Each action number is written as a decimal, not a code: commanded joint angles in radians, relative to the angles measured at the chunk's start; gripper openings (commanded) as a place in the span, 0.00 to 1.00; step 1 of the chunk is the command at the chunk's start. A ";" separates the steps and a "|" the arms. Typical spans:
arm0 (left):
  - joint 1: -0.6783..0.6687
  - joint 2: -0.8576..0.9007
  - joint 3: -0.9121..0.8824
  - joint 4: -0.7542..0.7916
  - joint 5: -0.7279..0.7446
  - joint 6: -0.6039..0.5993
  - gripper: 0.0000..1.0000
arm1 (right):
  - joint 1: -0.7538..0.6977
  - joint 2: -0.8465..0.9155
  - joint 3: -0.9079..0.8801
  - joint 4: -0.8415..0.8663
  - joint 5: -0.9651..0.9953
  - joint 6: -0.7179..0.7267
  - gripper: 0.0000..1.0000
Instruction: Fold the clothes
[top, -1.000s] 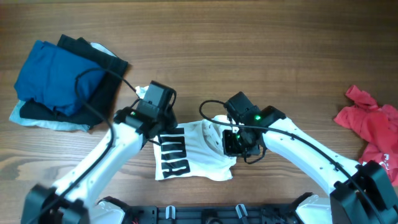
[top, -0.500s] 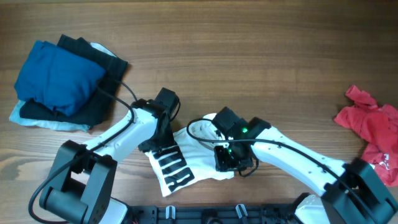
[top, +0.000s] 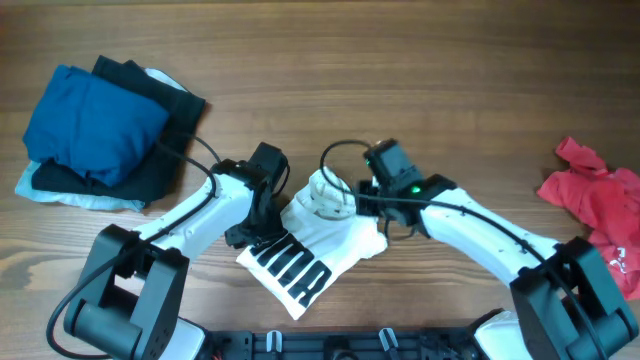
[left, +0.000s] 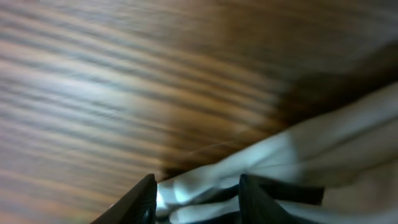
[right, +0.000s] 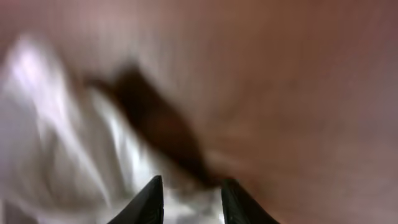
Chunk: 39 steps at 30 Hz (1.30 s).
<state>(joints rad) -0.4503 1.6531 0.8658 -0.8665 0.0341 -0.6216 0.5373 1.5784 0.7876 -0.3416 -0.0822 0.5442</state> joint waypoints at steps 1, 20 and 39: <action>0.003 0.010 -0.004 0.056 0.144 0.008 0.39 | -0.033 0.010 -0.002 0.081 0.044 -0.106 0.31; 0.141 -0.186 0.006 -0.015 0.010 0.008 0.47 | 0.023 -0.084 0.007 -0.406 -0.285 -0.121 0.26; 0.143 -0.186 0.006 -0.021 0.010 0.008 0.53 | -0.038 0.126 0.053 0.038 0.000 -0.130 0.43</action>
<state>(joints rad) -0.3138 1.4738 0.8654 -0.8864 0.0353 -0.6178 0.5629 1.6752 0.8028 -0.3180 -0.2321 0.4397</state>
